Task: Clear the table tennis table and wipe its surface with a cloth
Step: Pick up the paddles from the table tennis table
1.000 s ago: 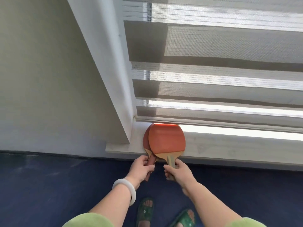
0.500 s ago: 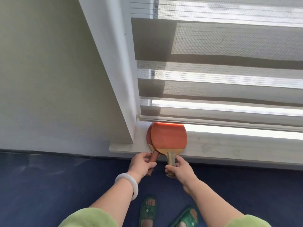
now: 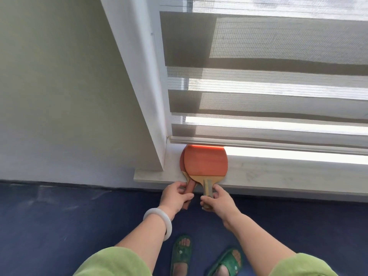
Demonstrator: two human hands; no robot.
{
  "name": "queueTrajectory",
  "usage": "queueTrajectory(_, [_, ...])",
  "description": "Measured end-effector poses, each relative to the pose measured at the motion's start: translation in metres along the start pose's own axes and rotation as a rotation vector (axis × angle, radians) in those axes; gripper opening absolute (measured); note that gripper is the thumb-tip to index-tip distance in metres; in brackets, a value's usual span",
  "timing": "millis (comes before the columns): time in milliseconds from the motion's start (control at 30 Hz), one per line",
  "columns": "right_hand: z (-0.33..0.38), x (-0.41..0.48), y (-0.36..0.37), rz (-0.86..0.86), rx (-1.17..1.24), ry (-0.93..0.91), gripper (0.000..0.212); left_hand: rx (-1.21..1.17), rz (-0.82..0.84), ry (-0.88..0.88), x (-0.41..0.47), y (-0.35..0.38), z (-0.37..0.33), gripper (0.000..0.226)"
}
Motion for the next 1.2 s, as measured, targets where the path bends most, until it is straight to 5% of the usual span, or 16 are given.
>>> queueTrajectory(533, [0.003, -0.010, -0.003, -0.024, -0.069, 0.012, 0.055, 0.128, -0.019, 0.044, -0.009, -0.007, -0.002, 0.045])
queueTrajectory(800, [0.027, -0.037, -0.031, -0.129, -0.038, -0.056, 0.044, 0.413, -0.143, 0.275, -0.020, -0.025, -0.038, 0.033])
queueTrajectory(1200, [0.028, -0.164, -0.161, -0.463, 0.174, -0.189, 0.042, 0.777, 0.180, 0.617, -0.071, 0.079, -0.149, 0.048])
Point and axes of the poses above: each hand's wrist, its own x-axis towards the middle knuckle, its own y-axis out of the palm, z = x × y, the point moved 1 cm from there along x, towards the middle knuckle, and after that the axes turned 13 degrees about x, right-handed, at the moved point
